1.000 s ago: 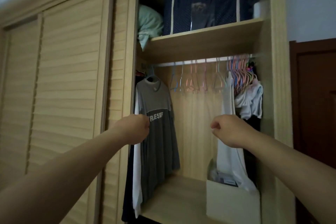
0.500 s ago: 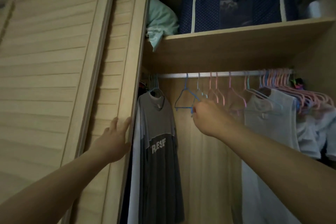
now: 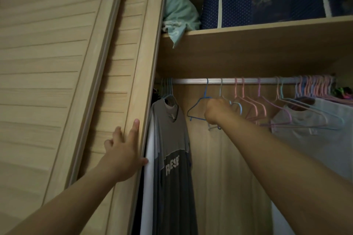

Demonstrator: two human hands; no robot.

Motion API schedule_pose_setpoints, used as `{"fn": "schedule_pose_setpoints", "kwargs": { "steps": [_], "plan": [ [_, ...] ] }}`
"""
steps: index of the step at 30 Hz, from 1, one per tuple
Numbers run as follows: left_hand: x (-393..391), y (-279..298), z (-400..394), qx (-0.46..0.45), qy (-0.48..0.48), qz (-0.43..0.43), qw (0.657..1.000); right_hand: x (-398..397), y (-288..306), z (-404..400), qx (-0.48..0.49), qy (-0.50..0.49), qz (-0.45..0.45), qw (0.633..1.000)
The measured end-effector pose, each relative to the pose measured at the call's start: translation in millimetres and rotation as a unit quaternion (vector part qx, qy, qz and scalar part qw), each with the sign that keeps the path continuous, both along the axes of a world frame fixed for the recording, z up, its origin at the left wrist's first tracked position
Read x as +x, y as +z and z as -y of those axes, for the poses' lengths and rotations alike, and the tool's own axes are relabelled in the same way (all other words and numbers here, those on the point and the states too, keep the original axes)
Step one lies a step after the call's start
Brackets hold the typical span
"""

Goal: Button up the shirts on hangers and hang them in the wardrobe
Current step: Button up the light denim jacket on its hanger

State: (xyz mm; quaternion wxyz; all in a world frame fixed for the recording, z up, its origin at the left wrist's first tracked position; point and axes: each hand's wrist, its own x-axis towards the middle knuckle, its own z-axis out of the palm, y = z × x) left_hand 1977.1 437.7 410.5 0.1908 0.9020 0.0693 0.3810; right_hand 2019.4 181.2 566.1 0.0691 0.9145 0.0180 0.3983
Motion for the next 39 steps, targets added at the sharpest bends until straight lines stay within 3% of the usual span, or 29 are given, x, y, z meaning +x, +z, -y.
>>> {"fn": "schedule_pose_setpoints", "kwargs": {
  "steps": [7,10,13,17,22,25,30,39],
  "plan": [
    [-3,2,1,-0.011,-0.021,-0.017,1.000,22,4,1,0.019,-0.039,-0.053,0.998],
    [-5,1,1,-0.018,-0.042,-0.010,0.999,29,-3,6,0.052,-0.003,-0.055,0.997],
    [-8,2,1,-0.019,-0.046,-0.007,0.999,36,-6,8,0.154,0.079,-0.031,0.984],
    [-8,0,1,-0.016,-0.049,0.001,0.999,45,-13,6,0.319,0.201,-0.063,0.924],
    [-12,-2,2,-0.018,-0.050,0.000,0.999,45,-34,-6,0.454,0.354,-0.101,0.811],
    [-12,0,3,-0.022,-0.053,-0.007,0.998,45,-32,-9,0.464,0.408,-0.067,0.783],
    [-12,0,2,-0.028,-0.058,-0.005,0.998,42,-23,-15,0.454,0.396,-0.028,0.797],
    [-11,2,1,-0.039,-0.057,-0.014,0.997,17,-43,-16,0.454,0.461,-0.029,0.762]
  ]
}}
